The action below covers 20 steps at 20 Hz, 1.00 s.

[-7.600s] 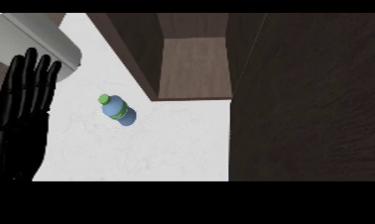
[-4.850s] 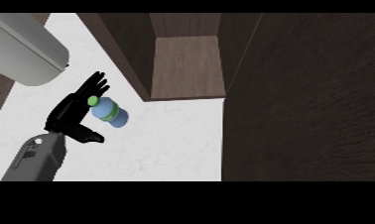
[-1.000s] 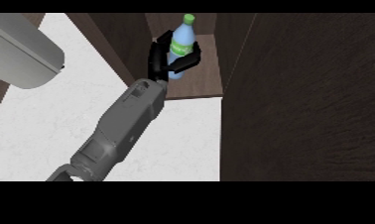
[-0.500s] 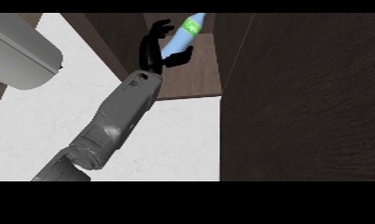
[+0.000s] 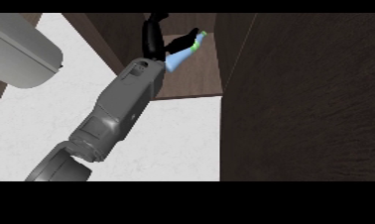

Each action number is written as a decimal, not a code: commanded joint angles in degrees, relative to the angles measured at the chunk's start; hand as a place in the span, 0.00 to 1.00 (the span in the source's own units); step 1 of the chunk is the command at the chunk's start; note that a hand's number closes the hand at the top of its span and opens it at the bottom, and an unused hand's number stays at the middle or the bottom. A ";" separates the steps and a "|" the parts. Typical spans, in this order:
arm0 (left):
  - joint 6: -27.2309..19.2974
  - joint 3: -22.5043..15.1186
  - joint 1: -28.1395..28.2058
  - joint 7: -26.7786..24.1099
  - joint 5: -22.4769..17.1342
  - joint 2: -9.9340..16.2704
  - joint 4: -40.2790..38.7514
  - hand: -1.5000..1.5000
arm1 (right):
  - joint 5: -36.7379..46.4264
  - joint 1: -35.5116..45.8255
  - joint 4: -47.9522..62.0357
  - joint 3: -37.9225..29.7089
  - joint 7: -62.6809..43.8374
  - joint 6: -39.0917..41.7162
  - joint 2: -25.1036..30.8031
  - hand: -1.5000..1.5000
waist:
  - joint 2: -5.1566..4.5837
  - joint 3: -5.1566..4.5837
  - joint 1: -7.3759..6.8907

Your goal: Pick up the bottled water, place it into the cabinet and close the cabinet

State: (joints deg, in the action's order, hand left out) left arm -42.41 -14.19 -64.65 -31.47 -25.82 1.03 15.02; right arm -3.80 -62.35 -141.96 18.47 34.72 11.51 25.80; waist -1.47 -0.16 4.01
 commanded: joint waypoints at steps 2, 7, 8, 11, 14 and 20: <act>9.45 5.01 1.46 -8.03 -4.90 -0.99 6.39 1.00 | -1.71 -1.64 -4.71 1.33 -1.96 0.23 0.10 0.00 | 0.28 -0.06 -0.30; 15.99 4.21 1.19 -9.27 -7.58 -1.01 5.47 1.00 | -2.10 2.06 -1.31 1.64 -1.90 0.75 -0.75 0.00 | 0.32 0.10 0.01; 17.63 3.88 3.14 -9.77 -6.83 -1.02 5.71 1.00 | -1.14 -2.23 -6.10 2.46 -2.49 0.69 -0.02 0.00 | 0.90 0.07 -0.81; 15.71 -1.37 5.25 -7.50 -9.94 -1.02 11.42 1.00 | -0.30 0.86 -8.85 3.12 -8.36 -1.28 -0.46 0.00 | 1.21 0.07 -1.67; 17.69 -4.80 7.90 -6.51 -12.67 -1.02 15.27 1.00 | 2.00 0.91 -8.12 5.84 -7.97 -1.64 -1.13 0.00 | 1.39 0.06 -1.42; 27.24 -11.25 16.84 -3.54 -17.90 -1.03 26.78 0.00 | 3.87 -1.40 -10.90 7.43 -8.16 -2.70 -0.15 0.00 | 1.89 -0.02 -2.39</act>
State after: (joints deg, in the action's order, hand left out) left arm -19.37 -21.74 -52.61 -35.67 -40.68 0.01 35.74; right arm -2.56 -61.08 -142.94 24.55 30.62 10.00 24.71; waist 0.24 -0.13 1.89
